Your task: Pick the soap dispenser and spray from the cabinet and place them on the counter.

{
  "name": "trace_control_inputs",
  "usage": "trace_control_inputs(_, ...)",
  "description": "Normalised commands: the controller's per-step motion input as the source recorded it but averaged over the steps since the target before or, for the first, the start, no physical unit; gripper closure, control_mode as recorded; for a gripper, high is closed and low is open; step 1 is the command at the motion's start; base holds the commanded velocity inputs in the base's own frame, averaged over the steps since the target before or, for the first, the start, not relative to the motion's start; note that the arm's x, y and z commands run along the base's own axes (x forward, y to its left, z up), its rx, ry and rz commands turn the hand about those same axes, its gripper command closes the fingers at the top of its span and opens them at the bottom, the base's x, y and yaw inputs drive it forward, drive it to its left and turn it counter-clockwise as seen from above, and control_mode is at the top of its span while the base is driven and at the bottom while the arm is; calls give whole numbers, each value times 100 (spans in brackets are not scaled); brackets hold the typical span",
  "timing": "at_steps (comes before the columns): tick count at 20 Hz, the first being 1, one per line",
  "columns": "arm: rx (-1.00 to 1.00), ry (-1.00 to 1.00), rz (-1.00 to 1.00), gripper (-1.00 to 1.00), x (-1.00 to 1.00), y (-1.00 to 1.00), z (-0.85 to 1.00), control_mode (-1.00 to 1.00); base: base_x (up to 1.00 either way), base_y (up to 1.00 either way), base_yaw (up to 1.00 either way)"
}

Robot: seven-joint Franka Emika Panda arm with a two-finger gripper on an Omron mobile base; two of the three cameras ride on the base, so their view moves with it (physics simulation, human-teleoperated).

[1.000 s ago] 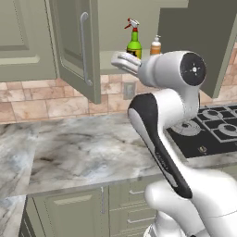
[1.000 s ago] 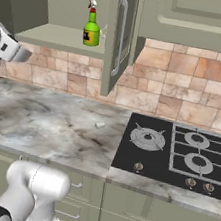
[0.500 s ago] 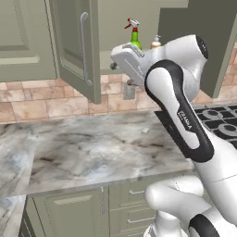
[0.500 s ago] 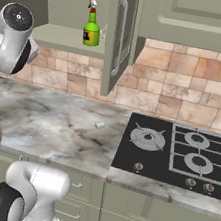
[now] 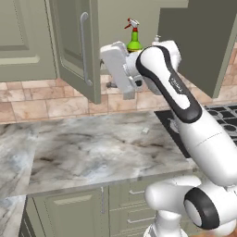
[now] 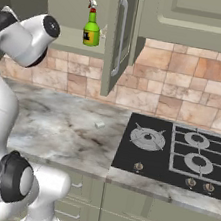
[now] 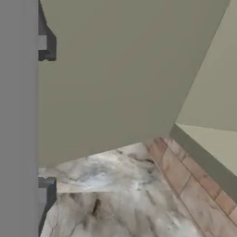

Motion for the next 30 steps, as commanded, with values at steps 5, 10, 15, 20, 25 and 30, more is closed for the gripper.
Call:
trace_control_inputs(5,5,12,16,-100,23,76,-23,-100,0,0,0)
trace_control_inputs(10,-2,2,8,-100,-6,100,-31,-100,0,0,0)
trace_control_inputs(15,-1,0,1,-100,-5,70,-13,-100,0,0,0)
trace_control_inputs(20,0,0,0,-100,0,0,1,-100,0,0,0)
trace_control_inputs(25,10,0,-3,-100,-5,-77,28,-100,0,0,0)
trace_control_inputs(30,2,0,-3,-100,-14,-87,30,-100,0,0,0)
